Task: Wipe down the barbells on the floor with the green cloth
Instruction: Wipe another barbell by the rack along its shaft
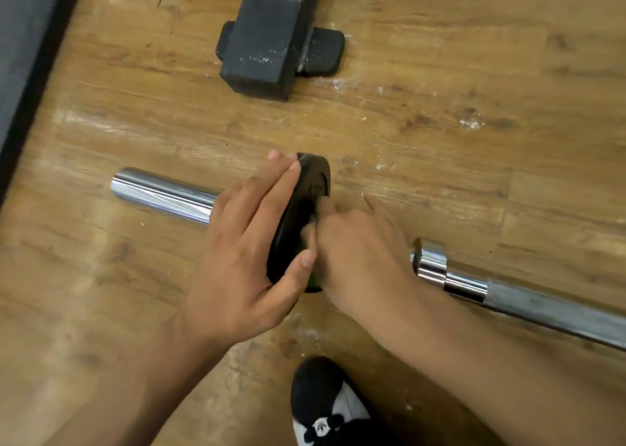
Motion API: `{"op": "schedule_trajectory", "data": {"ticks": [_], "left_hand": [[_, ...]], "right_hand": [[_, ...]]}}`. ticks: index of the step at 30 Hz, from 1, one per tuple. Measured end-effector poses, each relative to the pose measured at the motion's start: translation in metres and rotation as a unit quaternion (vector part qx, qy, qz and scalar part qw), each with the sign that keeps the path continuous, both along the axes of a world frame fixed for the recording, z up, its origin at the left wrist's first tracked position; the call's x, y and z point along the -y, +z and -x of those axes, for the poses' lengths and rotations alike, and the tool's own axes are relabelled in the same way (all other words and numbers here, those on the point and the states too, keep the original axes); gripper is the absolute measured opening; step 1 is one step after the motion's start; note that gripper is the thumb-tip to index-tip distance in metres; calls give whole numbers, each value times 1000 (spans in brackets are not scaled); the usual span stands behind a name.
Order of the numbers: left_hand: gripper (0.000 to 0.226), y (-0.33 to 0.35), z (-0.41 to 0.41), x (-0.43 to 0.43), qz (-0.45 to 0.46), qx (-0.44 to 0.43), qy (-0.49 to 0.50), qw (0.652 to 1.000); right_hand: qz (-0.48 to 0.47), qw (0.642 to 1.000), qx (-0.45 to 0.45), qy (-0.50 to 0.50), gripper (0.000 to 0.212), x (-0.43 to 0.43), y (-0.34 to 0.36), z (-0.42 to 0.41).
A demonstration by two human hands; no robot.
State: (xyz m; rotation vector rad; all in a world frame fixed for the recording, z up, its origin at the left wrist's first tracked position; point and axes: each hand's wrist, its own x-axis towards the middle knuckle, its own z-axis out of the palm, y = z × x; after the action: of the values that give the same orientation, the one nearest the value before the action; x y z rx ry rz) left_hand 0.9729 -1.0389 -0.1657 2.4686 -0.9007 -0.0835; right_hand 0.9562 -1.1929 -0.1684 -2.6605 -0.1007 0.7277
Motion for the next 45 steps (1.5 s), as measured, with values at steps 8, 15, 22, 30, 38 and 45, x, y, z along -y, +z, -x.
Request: {"op": "schedule_trajectory", "data": {"ticks": [8,15,22,30,38,45], "left_hand": [[72,-2,28,-4,28,-3,37,999],[68,3,34,-6,4,12,17,1000],[64,12,29,-6,-57,-11,6,998],[63,18,56,-20,-93,-17,23,995],[62,20,88,-37,-99,-19,44,994],[62,17,99,-36,-78,-14,58,995]], "right_hand": [[0,999,30,-29,18,11,0,33],[13,992,117,-36,33,17,-22,61],[-46,998,27,-26,26,-15,-7,38],[17,996,88,25,32,6,-16,81],[-10,991,65,115,76,-17,-25,106],[-41,995,8,86,86,-48,-18,105]]}}
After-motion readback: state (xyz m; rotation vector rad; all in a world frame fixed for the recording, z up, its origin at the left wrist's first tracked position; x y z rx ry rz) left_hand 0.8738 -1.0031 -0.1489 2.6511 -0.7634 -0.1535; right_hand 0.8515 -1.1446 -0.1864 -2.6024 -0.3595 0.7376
